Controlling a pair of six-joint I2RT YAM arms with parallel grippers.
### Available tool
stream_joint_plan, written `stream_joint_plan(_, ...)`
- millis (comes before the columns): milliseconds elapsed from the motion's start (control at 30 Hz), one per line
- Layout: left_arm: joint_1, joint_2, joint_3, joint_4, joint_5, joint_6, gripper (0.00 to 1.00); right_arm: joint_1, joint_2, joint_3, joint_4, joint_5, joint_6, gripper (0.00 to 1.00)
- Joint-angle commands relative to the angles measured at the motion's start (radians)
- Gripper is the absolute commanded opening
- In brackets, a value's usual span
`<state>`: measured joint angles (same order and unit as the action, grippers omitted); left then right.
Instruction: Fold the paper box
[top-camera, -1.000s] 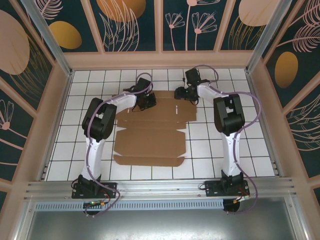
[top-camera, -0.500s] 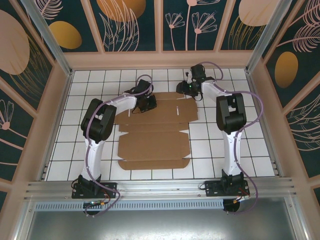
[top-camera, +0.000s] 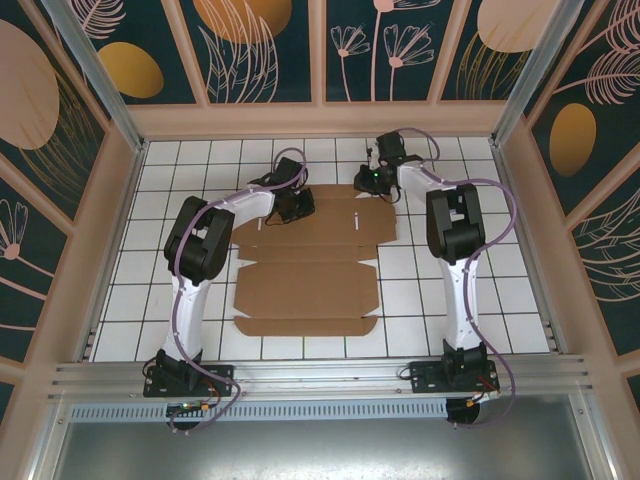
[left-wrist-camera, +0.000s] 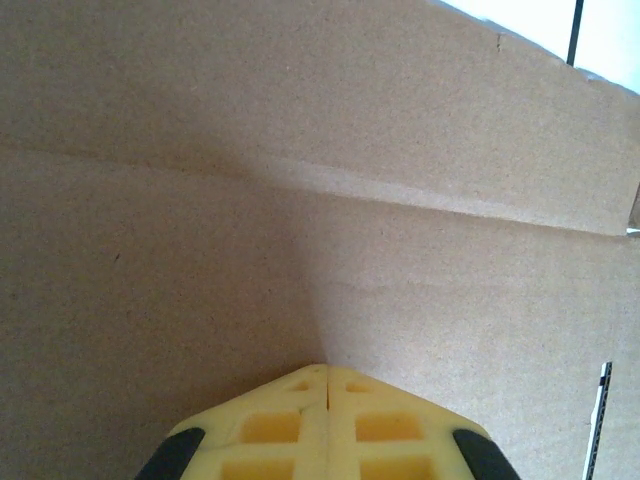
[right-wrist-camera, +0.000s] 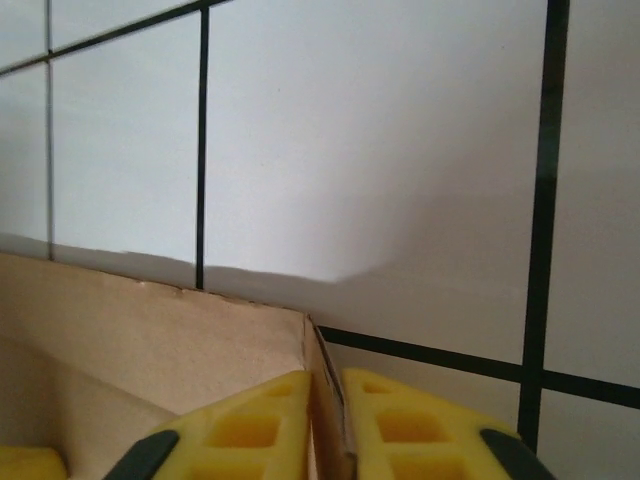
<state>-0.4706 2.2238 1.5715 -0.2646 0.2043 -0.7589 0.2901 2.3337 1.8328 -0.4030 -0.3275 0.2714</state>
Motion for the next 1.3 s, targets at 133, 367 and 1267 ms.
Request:
stream_joint_plan(133, -0.002, 0.056, -0.019, -0.089, -0.010, 0.015, 0.02, 0.162, 0.095, 0.305, -0.246, 0.461, -0.076, 0.12)
stream_joint_plan(367, -0.002, 0.062, -0.022, -0.081, -0.001, 0.010, 0.01, 0.304, 0.287, 0.541, -0.351, 0.793, -0.136, 0.17)
stream_joint_plan(1267, -0.002, 0.119, 0.096, -0.142, -0.038, 0.222, 0.06, -0.217, -0.395, -0.463, 0.225, -0.123, -0.017, 0.69)
